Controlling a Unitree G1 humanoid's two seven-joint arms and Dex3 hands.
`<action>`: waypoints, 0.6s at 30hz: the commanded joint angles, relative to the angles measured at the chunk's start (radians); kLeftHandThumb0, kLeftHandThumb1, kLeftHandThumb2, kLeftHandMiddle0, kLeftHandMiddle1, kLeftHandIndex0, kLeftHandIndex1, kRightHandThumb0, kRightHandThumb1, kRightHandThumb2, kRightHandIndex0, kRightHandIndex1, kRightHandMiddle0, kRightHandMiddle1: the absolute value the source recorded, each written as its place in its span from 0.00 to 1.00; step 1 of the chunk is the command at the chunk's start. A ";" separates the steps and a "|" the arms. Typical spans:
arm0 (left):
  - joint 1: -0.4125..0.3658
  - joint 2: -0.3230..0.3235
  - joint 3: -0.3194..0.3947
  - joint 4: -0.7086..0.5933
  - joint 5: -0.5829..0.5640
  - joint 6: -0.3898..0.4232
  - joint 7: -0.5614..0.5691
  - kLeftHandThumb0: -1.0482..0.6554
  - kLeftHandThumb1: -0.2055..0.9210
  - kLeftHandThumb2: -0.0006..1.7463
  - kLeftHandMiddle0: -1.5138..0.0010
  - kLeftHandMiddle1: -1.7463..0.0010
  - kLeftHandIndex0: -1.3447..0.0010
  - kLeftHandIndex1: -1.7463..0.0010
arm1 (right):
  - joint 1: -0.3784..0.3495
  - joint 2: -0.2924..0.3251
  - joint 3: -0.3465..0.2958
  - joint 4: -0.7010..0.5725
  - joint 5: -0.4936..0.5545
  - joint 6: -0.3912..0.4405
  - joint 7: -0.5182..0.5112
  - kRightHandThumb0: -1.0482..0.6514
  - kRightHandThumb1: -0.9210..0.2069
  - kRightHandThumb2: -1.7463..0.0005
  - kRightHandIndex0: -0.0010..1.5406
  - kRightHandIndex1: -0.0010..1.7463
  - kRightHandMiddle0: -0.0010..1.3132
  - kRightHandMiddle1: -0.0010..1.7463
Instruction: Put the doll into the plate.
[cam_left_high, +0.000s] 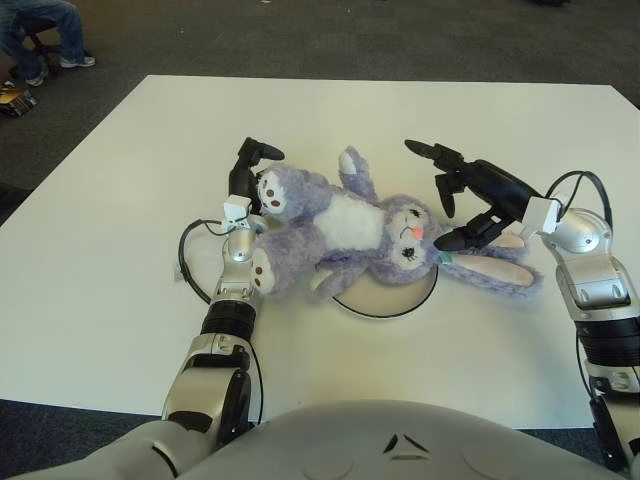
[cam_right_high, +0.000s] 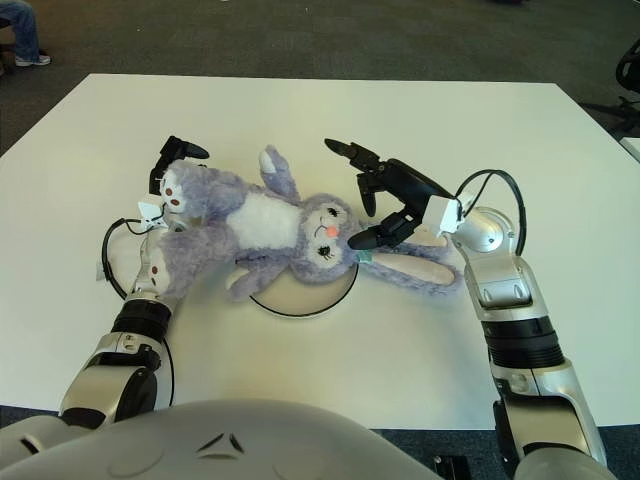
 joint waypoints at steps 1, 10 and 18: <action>0.094 -0.018 -0.008 0.065 0.007 0.005 -0.004 0.36 0.61 0.63 0.21 0.00 0.64 0.00 | -0.005 -0.010 -0.031 -0.012 -0.006 0.016 -0.029 0.20 0.39 0.65 0.46 1.00 0.00 0.00; 0.094 -0.013 -0.010 0.064 0.022 0.017 0.008 0.36 0.61 0.64 0.22 0.00 0.64 0.00 | -0.058 0.011 -0.067 0.036 -0.004 0.058 -0.100 0.27 0.52 0.56 0.29 1.00 0.00 0.00; 0.093 -0.012 -0.007 0.071 0.014 0.008 -0.004 0.36 0.61 0.63 0.22 0.00 0.64 0.00 | -0.073 0.003 -0.081 0.068 -0.085 0.020 -0.201 0.32 0.63 0.46 0.08 0.80 0.00 0.00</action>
